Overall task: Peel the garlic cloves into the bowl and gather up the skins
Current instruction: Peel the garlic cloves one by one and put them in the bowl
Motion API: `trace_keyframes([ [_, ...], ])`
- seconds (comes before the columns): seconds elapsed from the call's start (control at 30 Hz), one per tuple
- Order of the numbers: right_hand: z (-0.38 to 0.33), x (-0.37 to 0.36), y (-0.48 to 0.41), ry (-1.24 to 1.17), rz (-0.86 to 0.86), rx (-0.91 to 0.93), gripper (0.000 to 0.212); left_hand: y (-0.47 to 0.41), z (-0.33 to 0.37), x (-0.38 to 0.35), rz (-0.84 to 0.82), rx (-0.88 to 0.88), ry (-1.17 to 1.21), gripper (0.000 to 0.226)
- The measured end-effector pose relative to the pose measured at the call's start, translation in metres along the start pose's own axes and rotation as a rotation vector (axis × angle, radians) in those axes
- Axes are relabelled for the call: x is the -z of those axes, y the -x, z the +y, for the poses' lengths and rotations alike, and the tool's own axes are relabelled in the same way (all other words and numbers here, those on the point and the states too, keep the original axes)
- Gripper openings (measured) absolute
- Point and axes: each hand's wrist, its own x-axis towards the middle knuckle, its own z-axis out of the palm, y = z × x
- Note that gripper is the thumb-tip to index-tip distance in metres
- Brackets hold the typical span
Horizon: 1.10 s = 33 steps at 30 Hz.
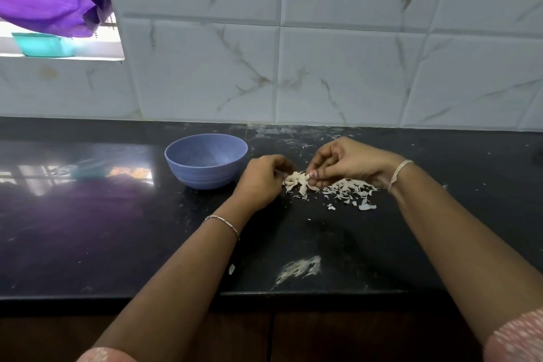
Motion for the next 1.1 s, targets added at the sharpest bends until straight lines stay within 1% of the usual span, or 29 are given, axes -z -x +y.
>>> trace_keyframes([
  [0.07,-0.014,0.009,0.000,-0.168,0.032,0.058,0.007,-0.002,0.001,0.001,0.075,0.003,0.064,0.024],
  [0.13,-0.023,0.014,0.000,-0.324,0.075,0.100,0.007,-0.004,0.001,0.000,0.104,0.021,0.116,0.020],
  [0.17,-0.023,0.010,-0.001,-0.315,0.074,0.098,0.008,-0.005,0.001,-0.001,0.116,0.032,0.133,0.019],
  [0.2,-0.018,0.003,-0.004,-0.204,0.052,0.075,0.008,-0.005,0.001,-0.001,0.130,0.042,0.150,0.019],
  [0.27,0.000,-0.020,-0.010,0.136,-0.044,-0.035,0.012,-0.005,-0.001,-0.002,0.152,0.062,0.190,0.020],
  [0.3,0.006,-0.029,-0.012,0.224,-0.077,-0.098,0.014,-0.005,-0.002,-0.002,0.158,0.071,0.206,0.021],
  [0.33,0.009,-0.032,-0.014,0.259,-0.084,-0.130,0.015,-0.004,-0.002,-0.002,0.165,0.077,0.214,0.020],
  [0.4,0.001,-0.025,-0.015,0.239,-0.058,-0.103,0.012,-0.003,-0.002,-0.002,0.172,0.082,0.208,0.019],
  [0.5,-0.009,-0.014,-0.009,0.048,0.025,-0.011,0.005,-0.004,-0.002,-0.002,0.178,0.085,0.194,0.018],
  [0.53,-0.007,-0.017,-0.006,0.052,0.031,0.005,0.006,-0.004,-0.002,-0.002,0.182,0.087,0.192,0.018],
  [0.57,-0.001,-0.023,-0.006,0.125,0.013,0.005,0.009,-0.004,-0.002,-0.002,0.186,0.091,0.197,0.018],
  [0.63,0.011,-0.036,-0.005,0.271,-0.040,-0.050,0.014,-0.004,-0.002,-0.002,0.176,0.095,0.203,0.019],
  [0.7,0.011,-0.032,-0.005,0.292,-0.047,-0.073,0.012,-0.003,-0.001,-0.002,0.175,0.095,0.194,0.019],
  [0.77,0.005,-0.021,-0.003,0.190,0.004,-0.024,0.007,-0.002,-0.001,-0.002,0.179,0.085,0.195,0.019],
  [0.83,0.002,-0.014,-0.003,-0.002,0.119,0.023,0.003,-0.001,0.000,-0.001,0.176,0.059,0.188,0.021],
  [0.93,0.016,-0.015,-0.007,-0.183,0.284,0.006,0.005,0.001,0.007,-0.001,0.142,-0.038,0.182,0.031],
  [1.03,0.031,-0.018,-0.012,-0.263,0.328,-0.072,0.010,0.004,0.014,-0.004,0.120,-0.124,0.230,0.033],
  [1.1,0.034,-0.019,-0.013,-0.299,0.339,-0.096,0.016,0.003,0.017,-0.005,0.115,-0.130,0.253,0.032],
])
